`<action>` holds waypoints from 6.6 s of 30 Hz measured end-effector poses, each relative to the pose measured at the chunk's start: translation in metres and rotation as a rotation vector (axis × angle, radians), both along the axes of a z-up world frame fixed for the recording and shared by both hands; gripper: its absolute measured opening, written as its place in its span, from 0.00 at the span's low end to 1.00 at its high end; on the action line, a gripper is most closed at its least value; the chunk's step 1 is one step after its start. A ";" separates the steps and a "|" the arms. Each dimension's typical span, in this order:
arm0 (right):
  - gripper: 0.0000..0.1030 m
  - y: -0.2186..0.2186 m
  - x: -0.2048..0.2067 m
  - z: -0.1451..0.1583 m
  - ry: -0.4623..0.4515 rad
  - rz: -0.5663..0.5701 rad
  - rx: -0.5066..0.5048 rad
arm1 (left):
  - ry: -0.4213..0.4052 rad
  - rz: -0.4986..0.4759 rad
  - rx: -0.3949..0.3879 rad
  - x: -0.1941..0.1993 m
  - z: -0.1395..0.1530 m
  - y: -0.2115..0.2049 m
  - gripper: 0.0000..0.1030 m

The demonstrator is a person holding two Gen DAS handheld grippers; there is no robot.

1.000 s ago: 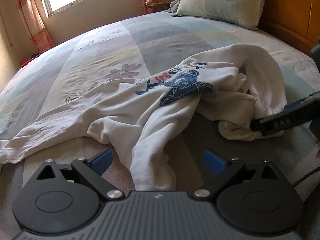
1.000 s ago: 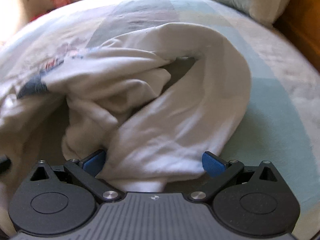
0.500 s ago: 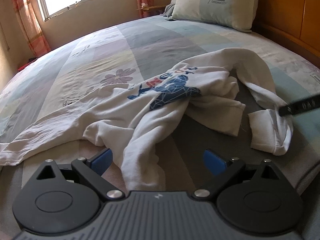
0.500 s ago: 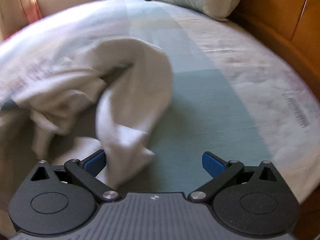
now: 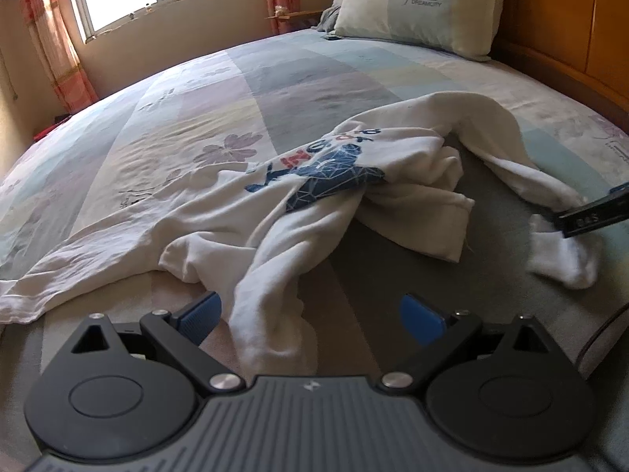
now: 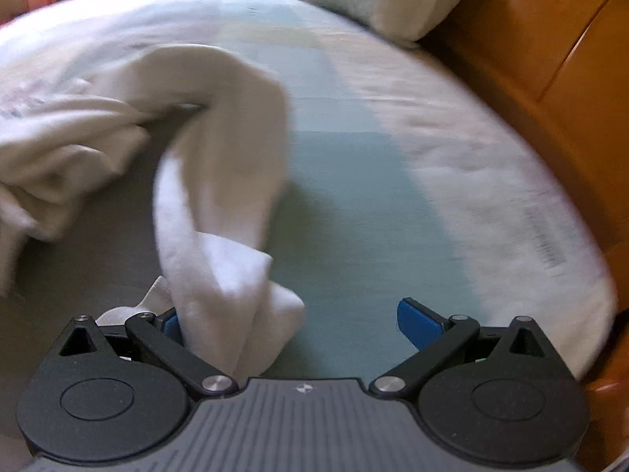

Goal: Fold clothes

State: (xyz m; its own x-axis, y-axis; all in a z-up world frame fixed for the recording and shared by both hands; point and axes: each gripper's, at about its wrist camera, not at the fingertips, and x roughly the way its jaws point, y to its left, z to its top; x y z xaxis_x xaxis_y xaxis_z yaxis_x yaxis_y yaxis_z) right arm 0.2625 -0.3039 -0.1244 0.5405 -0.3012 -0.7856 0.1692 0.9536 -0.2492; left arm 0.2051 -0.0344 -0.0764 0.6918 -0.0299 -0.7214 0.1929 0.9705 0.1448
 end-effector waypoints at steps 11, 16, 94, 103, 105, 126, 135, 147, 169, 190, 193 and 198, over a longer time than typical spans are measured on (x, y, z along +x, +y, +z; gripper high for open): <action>1.00 -0.059 0.012 -0.001 0.035 -0.051 -0.334 | -0.008 -0.006 0.008 -0.003 0.004 -0.005 0.95; 1.00 -0.091 0.018 0.012 0.001 -0.134 -0.443 | -0.009 -0.009 0.018 -0.004 0.005 -0.007 0.95; 1.00 -0.273 -0.037 0.012 -0.170 -0.124 0.781 | 0.093 -0.303 -0.028 -0.027 0.016 -0.090 0.95; 1.00 -0.265 -0.041 -0.004 -0.224 -0.165 0.747 | 0.095 -0.254 -0.049 -0.024 0.018 -0.080 0.95; 1.00 -0.263 -0.042 -0.004 -0.220 -0.155 0.734 | 0.091 -0.249 -0.062 -0.024 0.018 -0.078 0.95; 0.89 -0.030 0.036 0.064 -0.165 0.483 0.488 | 0.009 -0.021 -0.150 -0.007 0.030 0.033 0.95; 0.62 0.090 0.119 0.066 -0.133 0.669 0.533 | 0.019 0.053 -0.187 -0.004 0.020 0.064 0.95; 0.48 0.137 0.114 0.014 0.004 0.753 0.509 | 0.022 0.142 -0.230 0.005 0.015 0.095 0.95; 0.67 0.040 -0.087 0.079 -0.239 0.520 0.565 | -0.090 0.005 -0.222 -0.058 0.065 0.033 0.95; 0.83 0.077 0.018 0.045 -0.211 0.541 0.536 | -0.134 0.040 -0.161 0.051 0.032 0.057 0.95; 0.85 0.089 0.063 0.031 -0.253 0.521 0.520 | -0.113 0.015 -0.149 0.102 0.011 0.065 0.95; 0.85 0.096 0.110 0.004 -0.173 0.431 0.553 | 0.049 -0.031 -0.219 0.156 -0.026 0.072 0.95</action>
